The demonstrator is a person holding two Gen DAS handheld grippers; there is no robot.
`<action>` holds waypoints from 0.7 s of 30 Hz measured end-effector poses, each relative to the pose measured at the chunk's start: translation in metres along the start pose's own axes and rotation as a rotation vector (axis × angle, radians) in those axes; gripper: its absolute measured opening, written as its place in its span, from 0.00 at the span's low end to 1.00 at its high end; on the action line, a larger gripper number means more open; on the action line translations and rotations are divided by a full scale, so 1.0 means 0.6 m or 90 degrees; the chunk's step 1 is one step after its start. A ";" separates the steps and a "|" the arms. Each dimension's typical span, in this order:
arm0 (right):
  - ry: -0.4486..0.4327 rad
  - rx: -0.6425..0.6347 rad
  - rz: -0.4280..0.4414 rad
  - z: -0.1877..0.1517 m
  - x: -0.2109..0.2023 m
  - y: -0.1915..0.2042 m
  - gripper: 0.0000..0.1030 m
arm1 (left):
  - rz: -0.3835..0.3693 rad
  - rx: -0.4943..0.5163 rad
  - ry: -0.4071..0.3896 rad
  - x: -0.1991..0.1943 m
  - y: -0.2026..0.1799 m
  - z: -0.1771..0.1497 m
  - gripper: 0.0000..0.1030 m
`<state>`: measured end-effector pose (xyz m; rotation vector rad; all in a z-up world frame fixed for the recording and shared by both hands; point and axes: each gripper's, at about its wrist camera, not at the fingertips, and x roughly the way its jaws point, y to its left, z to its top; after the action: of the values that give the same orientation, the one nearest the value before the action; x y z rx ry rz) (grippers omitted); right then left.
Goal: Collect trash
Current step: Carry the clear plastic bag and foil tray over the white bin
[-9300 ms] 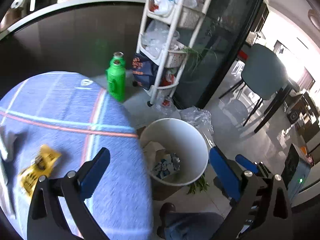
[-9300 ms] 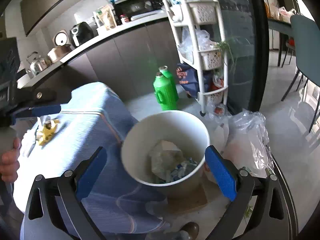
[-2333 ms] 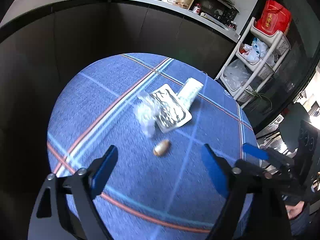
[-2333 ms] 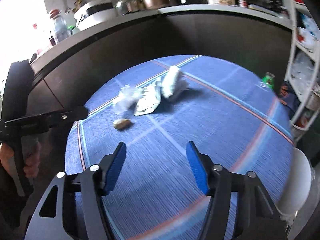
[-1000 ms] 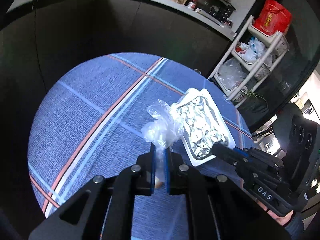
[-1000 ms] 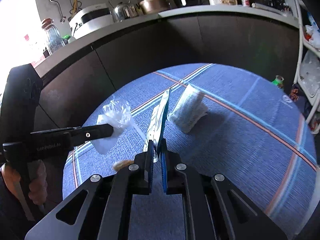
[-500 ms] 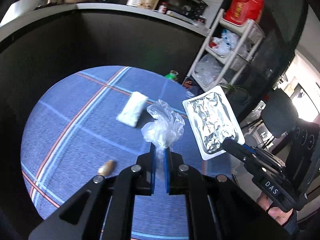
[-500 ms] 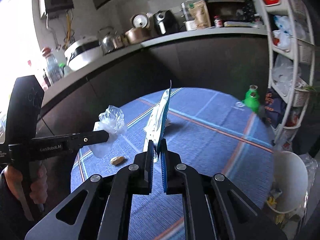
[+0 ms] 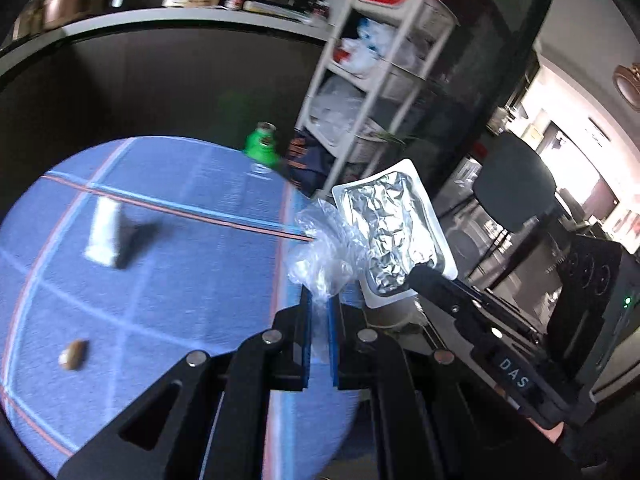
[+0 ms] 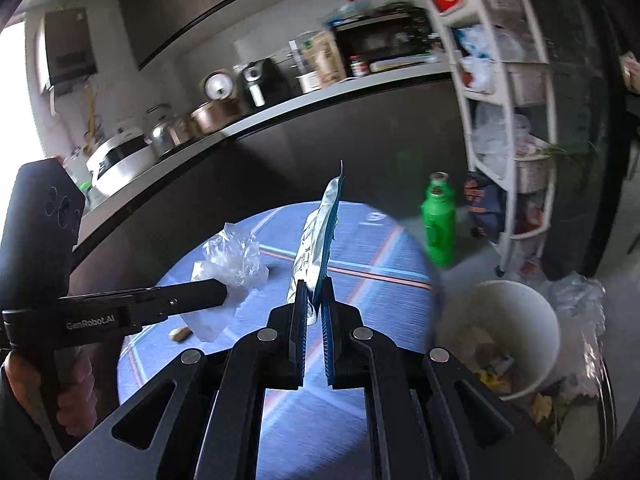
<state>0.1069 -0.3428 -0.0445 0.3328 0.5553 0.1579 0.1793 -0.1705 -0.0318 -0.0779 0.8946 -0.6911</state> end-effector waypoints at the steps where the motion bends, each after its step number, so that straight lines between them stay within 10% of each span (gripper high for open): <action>1: -0.005 0.013 -0.011 -0.002 -0.008 -0.021 0.06 | -0.005 0.005 0.006 0.010 -0.010 0.001 0.08; 21: 0.041 0.167 -0.130 -0.087 0.009 -0.269 0.06 | -0.051 0.056 0.148 0.257 -0.137 0.015 0.08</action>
<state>0.0926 -0.4785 -0.1453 0.5247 0.6725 -0.1037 0.2086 -0.3269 -0.1046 0.0458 1.0863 -0.8238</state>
